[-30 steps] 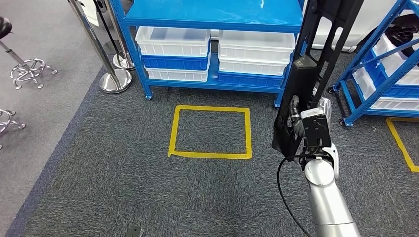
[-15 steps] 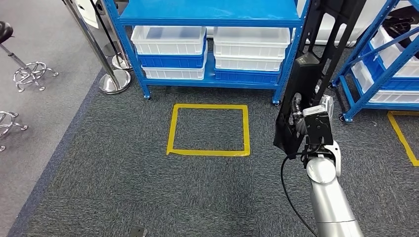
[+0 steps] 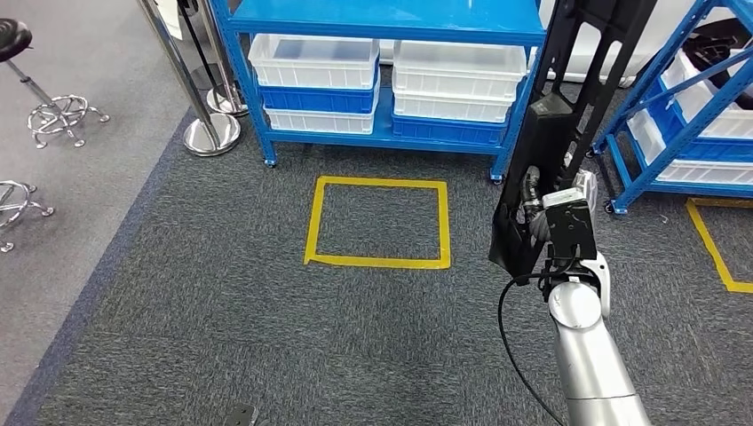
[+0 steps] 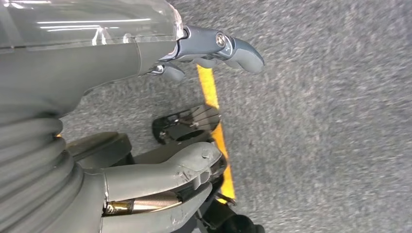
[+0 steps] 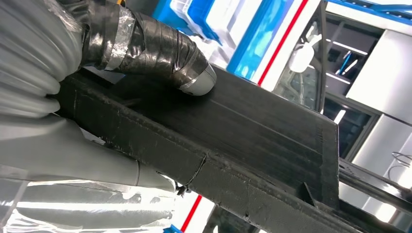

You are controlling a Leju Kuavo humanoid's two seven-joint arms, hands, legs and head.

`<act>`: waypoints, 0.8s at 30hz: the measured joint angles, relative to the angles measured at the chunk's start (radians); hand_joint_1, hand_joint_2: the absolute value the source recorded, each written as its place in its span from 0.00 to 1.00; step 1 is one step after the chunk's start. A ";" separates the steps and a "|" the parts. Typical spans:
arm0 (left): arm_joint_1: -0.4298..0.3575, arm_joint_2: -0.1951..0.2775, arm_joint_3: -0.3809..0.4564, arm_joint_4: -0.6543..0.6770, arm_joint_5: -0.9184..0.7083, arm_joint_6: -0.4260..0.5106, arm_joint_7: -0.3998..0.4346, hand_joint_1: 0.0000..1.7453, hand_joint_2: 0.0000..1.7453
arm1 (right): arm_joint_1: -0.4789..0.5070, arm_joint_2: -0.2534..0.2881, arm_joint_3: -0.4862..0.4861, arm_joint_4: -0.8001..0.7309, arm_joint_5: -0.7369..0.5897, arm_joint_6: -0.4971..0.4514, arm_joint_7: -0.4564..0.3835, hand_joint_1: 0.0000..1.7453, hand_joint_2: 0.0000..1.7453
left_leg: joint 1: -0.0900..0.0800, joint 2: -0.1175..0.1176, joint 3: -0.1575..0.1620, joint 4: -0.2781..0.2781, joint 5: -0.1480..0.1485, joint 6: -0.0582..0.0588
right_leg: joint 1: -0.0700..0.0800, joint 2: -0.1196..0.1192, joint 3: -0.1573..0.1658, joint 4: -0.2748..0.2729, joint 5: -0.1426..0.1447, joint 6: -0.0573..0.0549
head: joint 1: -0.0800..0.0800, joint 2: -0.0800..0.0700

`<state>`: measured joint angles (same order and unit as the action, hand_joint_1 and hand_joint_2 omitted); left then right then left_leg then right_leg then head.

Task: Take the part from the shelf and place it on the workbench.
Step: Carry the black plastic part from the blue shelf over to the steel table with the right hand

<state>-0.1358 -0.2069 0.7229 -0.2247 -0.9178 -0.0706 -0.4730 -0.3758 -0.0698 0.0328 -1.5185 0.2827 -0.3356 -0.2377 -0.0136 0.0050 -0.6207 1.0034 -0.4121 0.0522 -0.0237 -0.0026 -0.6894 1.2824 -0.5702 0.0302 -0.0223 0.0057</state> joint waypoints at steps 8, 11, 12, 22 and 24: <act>0.003 0.000 0.000 0.000 0.000 0.000 0.000 0.00 1.00 | -0.004 0.000 0.000 0.005 0.007 0.005 0.011 1.00 1.00 | 0.000 -0.003 -0.072 0.058 0.018 -0.039 | 0.003 0.001 0.137 -0.220 0.035 -0.027 | -0.001 0.000; 0.004 0.000 0.000 0.000 -0.001 0.000 0.000 0.00 1.00 | -0.007 0.000 0.000 0.006 0.014 0.001 0.015 1.00 1.00 | 0.010 -0.005 -0.112 0.175 -0.091 -0.059 | 0.002 -0.002 0.114 -0.222 0.057 -0.045 | -0.001 0.000; 0.004 0.000 0.000 0.000 0.000 0.000 0.000 0.00 1.00 | -0.007 0.000 0.000 0.007 0.017 0.000 0.017 1.00 1.00 | 0.013 -0.005 -0.128 0.235 -0.127 -0.064 | 0.003 -0.003 0.105 -0.222 0.063 -0.047 | -0.001 0.000; 0.001 0.001 0.000 0.000 0.003 0.003 0.001 0.00 1.00 | -0.009 0.000 0.000 0.011 0.042 -0.006 0.029 1.00 1.00 | 0.002 -0.006 0.072 0.008 -0.074 -0.029 | -0.001 -0.005 0.059 -0.236 0.121 -0.011 | -0.001 0.000; 0.003 0.000 0.000 0.000 0.003 0.003 0.001 0.00 1.00 | -0.009 -0.001 0.000 0.014 0.046 -0.006 0.029 1.00 1.00 | 0.003 -0.004 0.075 -0.014 -0.056 -0.016 | -0.002 -0.004 0.052 -0.225 0.108 -0.004 | 0.000 0.000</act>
<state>-0.1324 -0.2066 0.7229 -0.2251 -0.9145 -0.0671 -0.4721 -0.3845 -0.0704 0.0328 -1.5046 0.3289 -0.3413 -0.2084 -0.0103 0.0012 -0.5456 0.9895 -0.4678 0.0364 -0.0254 -0.0066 -0.6376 1.0569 -0.4621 0.0259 -0.0226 0.0057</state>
